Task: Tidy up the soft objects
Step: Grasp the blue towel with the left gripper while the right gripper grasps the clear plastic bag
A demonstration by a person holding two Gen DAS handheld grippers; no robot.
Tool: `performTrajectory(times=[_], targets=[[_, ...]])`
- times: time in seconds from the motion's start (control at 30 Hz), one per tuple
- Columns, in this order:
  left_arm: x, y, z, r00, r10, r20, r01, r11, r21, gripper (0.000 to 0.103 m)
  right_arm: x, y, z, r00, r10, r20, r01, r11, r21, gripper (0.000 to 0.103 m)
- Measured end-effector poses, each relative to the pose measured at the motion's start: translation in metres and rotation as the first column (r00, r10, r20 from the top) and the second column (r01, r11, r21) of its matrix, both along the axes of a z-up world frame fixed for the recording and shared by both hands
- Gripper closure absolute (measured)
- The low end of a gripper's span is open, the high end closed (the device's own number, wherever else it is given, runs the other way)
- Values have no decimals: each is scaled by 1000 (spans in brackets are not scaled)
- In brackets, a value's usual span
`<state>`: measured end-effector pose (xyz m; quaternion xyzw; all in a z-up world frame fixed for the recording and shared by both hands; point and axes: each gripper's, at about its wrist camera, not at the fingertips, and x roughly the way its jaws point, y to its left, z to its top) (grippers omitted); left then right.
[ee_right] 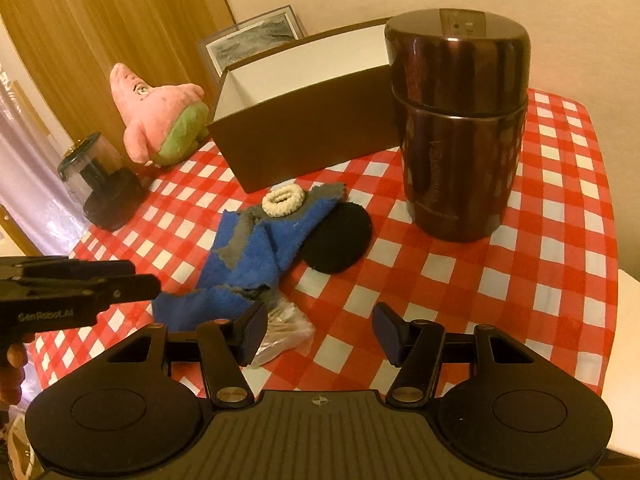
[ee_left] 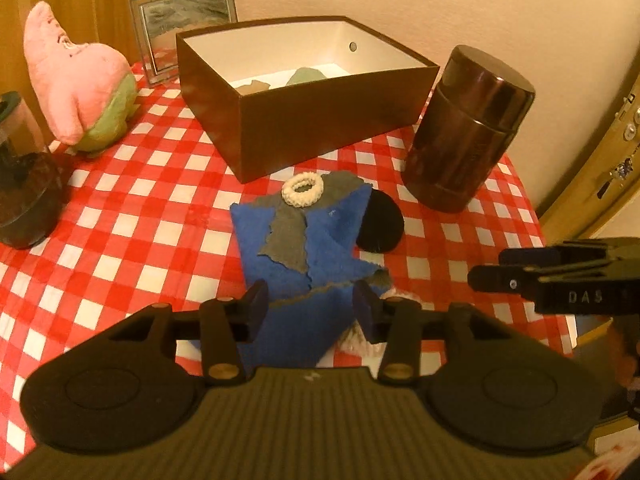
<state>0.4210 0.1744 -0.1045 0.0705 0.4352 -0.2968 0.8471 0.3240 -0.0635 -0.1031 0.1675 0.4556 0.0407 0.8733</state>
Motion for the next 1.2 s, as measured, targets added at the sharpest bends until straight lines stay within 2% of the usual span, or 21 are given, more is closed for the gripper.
performTrajectory(times=[0.23,0.53,0.6,0.67,0.7,0.8,0.9,1.07,1.13,1.2], targets=[[17,-20,-16,997,-11,-78,9,1000,-29,52,10,-4,-12,1000,-15,-26,15,1000,-5,44],[10,-53,-43,985,-166,-56,169,984,54,52,11,-13,-21,997,-50,-57,51,999,9,44],[11,-56,-51,984,-169,-51,173,982,81,62,11,-14,-22,996,-57,-63,58,998,11,44],[14,-55,-57,985,-167,-49,171,981,97,95,12,-15,-23,996,-62,-66,63,998,15,44],[16,-53,-58,984,-168,-55,172,981,93,100,12,-15,-23,996,-64,-66,65,998,16,44],[25,-38,-52,988,-142,-66,145,988,52,100,12,-14,-24,996,-63,-67,65,998,23,44],[28,-20,-41,992,-123,-32,124,992,39,100,12,-12,-27,996,-57,-70,60,998,36,44],[28,11,-35,996,-91,5,90,986,140,100,15,-4,-30,996,-34,-78,38,998,47,44],[29,24,-39,998,-58,16,53,979,198,100,15,-1,-31,996,-29,-80,33,998,50,44],[32,35,-43,1000,-26,7,24,975,222,98,15,0,-33,996,-26,-81,30,998,52,44]])
